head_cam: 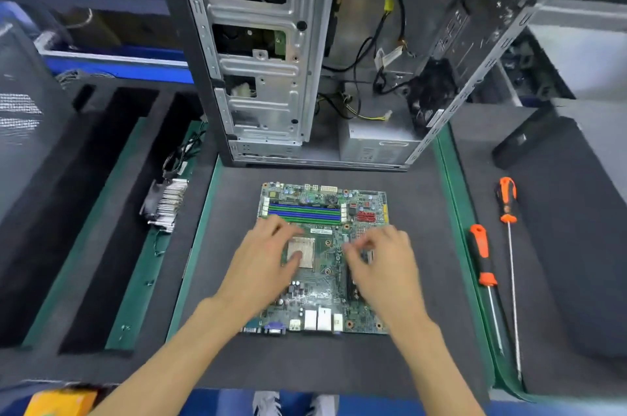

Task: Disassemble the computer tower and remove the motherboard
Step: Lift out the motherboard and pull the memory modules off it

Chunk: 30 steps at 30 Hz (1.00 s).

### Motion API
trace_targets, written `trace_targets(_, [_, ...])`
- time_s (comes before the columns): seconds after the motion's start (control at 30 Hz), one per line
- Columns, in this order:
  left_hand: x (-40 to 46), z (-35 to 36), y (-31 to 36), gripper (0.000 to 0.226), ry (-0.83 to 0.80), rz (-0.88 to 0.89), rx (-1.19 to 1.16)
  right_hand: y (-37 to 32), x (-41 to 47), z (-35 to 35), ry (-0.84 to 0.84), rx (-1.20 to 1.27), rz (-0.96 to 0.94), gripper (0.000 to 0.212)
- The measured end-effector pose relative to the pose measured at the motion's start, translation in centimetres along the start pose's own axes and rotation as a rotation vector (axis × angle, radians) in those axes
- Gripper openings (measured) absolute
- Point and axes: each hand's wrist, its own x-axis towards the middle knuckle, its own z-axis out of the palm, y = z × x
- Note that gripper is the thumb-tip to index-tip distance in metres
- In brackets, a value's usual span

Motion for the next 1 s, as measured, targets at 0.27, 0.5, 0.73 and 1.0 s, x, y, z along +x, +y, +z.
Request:
trace_targets(0.27, [-0.9, 2.5, -0.5, 0.041, 0.022, 0.106, 0.039, -0.4, -1.1, 5.4, -0.17, -0.148, -0.204, 0.024])
trace_targets(0.5, [-1.6, 2.4, -0.8, 0.032, 0.027, 0.129, 0.055, -0.3, 0.1, 4.5, 0.1, 0.038, -0.295, 0.022])
trace_targets(0.73, [-0.9, 1.6, 0.5, 0.034, 0.095, 0.054, -0.03, -0.3, 4.0, 4.9, 0.035, 0.157, -0.29, 0.015])
trace_targets(1.0, [1.4, 2.1, 1.6, 0.028, -0.032, 0.025, 0.202, 0.2, 3.2, 5.6, 0.026, 0.238, -0.304, 0.02])
